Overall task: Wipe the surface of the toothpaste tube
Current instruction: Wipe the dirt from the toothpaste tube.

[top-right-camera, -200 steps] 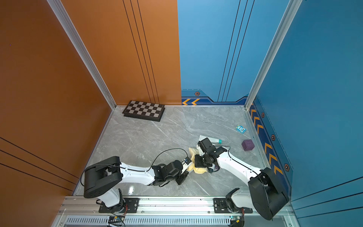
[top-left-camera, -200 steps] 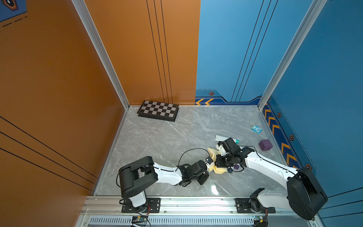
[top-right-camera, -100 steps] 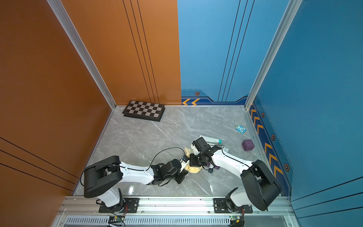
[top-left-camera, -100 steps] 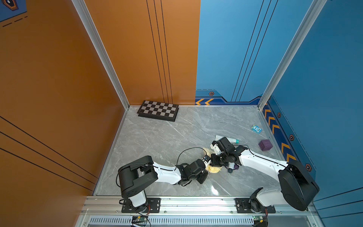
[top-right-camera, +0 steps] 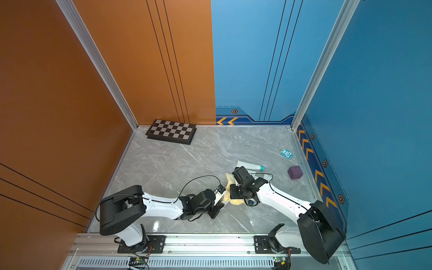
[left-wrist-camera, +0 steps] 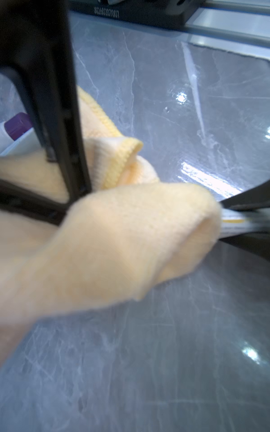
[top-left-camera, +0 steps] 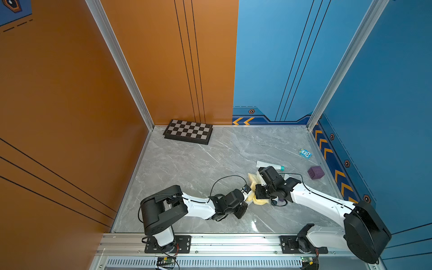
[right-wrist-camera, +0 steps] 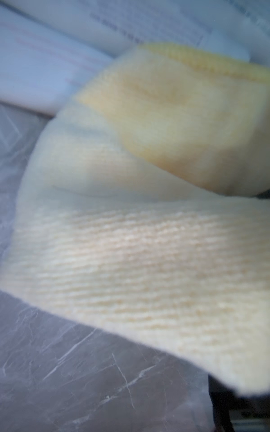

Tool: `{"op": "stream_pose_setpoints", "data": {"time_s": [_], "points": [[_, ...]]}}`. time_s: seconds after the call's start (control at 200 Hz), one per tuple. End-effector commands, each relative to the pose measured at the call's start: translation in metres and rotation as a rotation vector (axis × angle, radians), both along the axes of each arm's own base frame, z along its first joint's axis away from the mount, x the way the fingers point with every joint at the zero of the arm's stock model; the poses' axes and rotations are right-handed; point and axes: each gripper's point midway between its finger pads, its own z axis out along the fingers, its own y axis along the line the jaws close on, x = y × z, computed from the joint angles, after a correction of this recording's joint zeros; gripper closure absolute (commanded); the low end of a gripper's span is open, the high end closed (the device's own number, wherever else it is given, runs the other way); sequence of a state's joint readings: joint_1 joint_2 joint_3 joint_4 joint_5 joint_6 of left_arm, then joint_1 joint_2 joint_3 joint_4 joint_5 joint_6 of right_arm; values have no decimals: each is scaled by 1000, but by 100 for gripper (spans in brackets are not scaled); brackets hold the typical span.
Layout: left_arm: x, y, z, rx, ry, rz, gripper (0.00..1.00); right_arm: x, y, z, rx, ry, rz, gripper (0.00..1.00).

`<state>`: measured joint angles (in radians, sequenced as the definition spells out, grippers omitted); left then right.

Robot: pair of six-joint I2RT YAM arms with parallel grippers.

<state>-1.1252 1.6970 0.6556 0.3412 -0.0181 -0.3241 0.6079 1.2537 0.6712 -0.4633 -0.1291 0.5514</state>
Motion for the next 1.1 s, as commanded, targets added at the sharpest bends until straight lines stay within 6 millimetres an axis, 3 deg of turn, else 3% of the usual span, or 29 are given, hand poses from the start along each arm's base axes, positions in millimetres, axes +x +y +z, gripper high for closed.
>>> {"op": "stream_pose_setpoints", "data": {"time_s": [0.0,0.215,0.34,0.49,0.646,0.831,1.011,1.096], "points": [[-34,77,-78,366,117,-40,98,-21,-44,-16,-138,77,-76,100],[-34,70,-61,312,114,-54,63,-19,-30,-8,-60,93,-39,100],[-33,73,-49,310,108,-40,50,-14,-15,10,10,76,-19,100],[-34,85,-34,326,91,-8,46,-13,6,29,75,68,33,100],[-29,95,-21,291,64,45,43,-17,33,35,100,75,98,100],[-25,94,-18,247,65,58,43,-29,55,15,78,123,158,100],[-22,90,-21,263,61,46,42,-36,61,-7,25,167,189,100],[-22,86,-23,255,62,37,42,-35,65,-9,17,165,205,100]]}}
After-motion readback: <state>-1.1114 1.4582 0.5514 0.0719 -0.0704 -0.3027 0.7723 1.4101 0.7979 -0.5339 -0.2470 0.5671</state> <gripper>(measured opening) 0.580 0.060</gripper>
